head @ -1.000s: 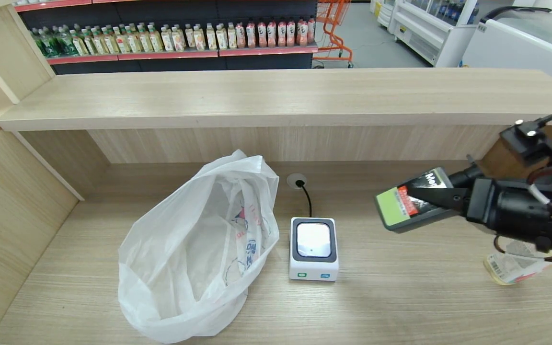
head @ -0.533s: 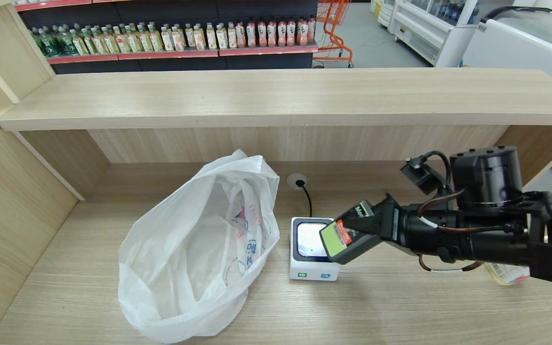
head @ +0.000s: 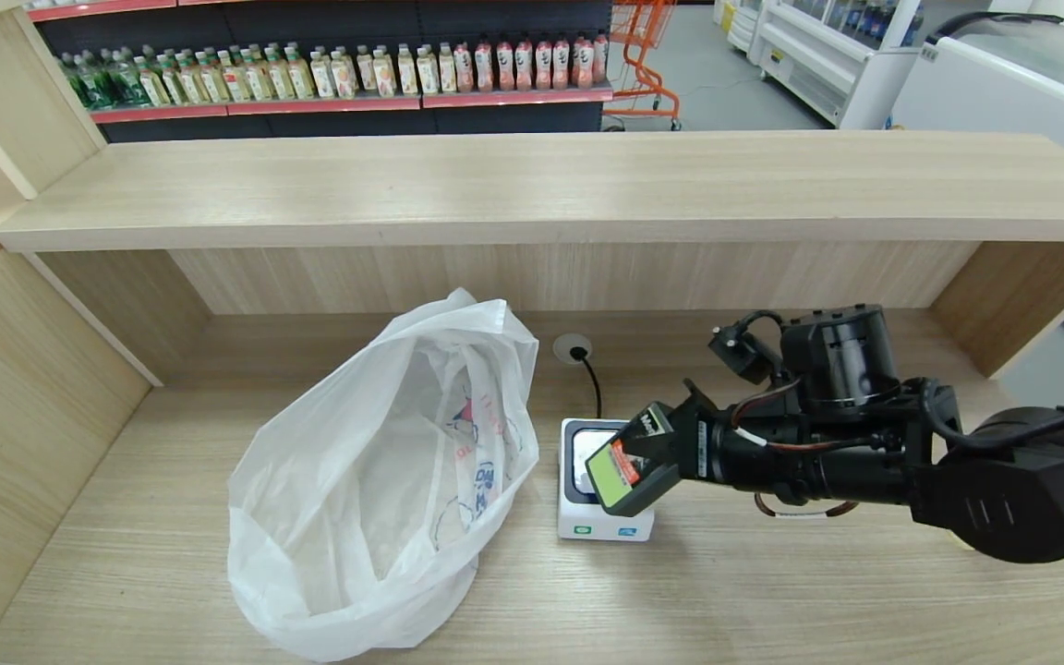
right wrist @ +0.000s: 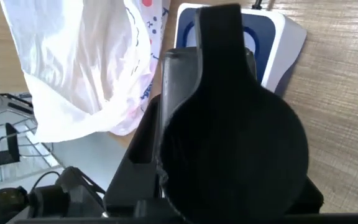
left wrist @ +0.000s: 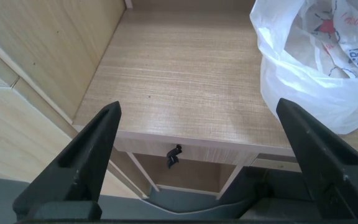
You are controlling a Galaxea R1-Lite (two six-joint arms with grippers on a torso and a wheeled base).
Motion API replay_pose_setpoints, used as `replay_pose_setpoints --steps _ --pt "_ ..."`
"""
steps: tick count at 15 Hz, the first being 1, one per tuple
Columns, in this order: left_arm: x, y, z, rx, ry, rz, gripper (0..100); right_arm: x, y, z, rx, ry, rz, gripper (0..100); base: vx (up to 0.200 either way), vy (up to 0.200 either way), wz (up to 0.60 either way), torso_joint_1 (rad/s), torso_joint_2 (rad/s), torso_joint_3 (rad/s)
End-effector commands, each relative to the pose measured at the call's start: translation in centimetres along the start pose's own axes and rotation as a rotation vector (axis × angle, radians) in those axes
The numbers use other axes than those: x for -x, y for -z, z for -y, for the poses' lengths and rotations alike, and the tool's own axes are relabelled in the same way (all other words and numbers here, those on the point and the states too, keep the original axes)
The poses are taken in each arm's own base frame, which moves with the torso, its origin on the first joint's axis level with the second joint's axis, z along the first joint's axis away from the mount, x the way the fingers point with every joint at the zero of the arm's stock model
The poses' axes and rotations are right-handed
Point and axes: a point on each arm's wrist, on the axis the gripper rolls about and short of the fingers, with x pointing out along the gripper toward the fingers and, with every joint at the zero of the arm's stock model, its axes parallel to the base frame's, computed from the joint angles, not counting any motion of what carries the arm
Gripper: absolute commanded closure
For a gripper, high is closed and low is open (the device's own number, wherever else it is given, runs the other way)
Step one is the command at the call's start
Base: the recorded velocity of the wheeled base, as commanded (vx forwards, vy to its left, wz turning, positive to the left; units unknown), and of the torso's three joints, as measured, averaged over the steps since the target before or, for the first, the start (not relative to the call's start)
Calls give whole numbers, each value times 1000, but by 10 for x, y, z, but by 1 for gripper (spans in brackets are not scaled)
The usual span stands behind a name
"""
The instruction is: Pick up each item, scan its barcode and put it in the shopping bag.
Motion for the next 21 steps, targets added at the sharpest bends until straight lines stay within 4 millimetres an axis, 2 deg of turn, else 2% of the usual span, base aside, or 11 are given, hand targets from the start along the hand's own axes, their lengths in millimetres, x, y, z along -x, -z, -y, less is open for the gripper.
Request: replay_pose_setpoints --steps 1,4,5,7,8,9,11,12,15,21 --pt "0 0 0 0 0 0 0 -9 2 4 0 9 -18 100 0 0 0 0 0 0" --pt "0 0 0 0 -2 0 0 -11 -1 3 26 4 -11 100 0 0 0 0 0 0" --pt "0 0 0 0 0 0 0 -6 -7 -2 32 -14 13 100 0 0 0 0 0 0" --pt "0 0 0 0 0 0 0 27 -30 -25 68 -75 135 100 0 0 0 0 0 0" --pt "0 0 0 0 0 0 0 54 -39 -39 170 -102 215 100 0 0 0 0 0 0" --pt "0 0 0 0 -2 0 0 76 -42 -43 335 -89 274 100 0 0 0 0 0 0" --pt "0 0 0 0 0 0 0 110 -30 -32 630 -3 318 100 0 0 0 0 0 0" --pt "0 0 0 0 -2 0 0 118 -17 -25 692 22 300 100 0 0 0 0 0 0" --pt "0 0 0 0 0 0 0 135 9 -21 696 24 279 100 0 0 0 0 0 0" --pt "0 0 0 2 -2 -1 0 145 15 -22 676 19 294 100 -33 0 0 0 0 0"
